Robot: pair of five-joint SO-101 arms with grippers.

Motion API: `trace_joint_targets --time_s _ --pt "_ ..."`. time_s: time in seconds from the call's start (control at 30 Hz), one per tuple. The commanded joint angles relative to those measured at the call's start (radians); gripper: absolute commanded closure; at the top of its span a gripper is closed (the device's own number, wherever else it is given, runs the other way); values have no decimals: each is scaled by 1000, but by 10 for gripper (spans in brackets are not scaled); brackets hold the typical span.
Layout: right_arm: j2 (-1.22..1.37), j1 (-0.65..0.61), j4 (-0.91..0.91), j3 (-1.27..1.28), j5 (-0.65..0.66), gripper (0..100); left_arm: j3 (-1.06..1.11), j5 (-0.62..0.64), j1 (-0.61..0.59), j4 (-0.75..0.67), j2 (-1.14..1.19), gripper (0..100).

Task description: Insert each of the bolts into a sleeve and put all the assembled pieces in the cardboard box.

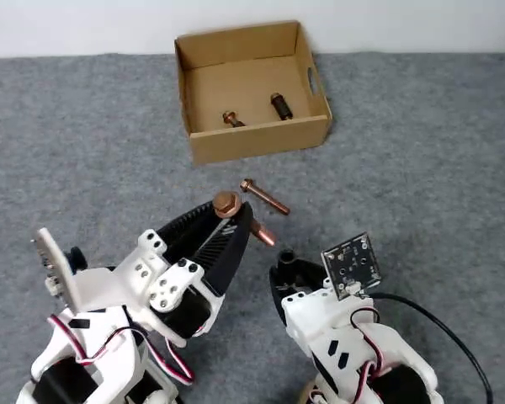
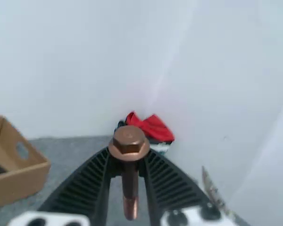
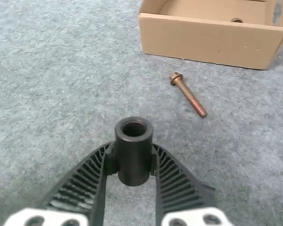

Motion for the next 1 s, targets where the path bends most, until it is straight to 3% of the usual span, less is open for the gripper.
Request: trace_joint_targets --time_s 0.0,0.27,0.67,0.97 --pt "1 -35 -24 -6 14 991 -7 3 31 -80 0 996" --pt "1 -70 -24 -9 25 991 -7 2 64 -120 0 996" --pt "1 -61 -94 -6 247 991 -16 -77 64 11 -3 996" --pt "-1 33 -119 -23 358 991 79 -106 61 51 -5 996"
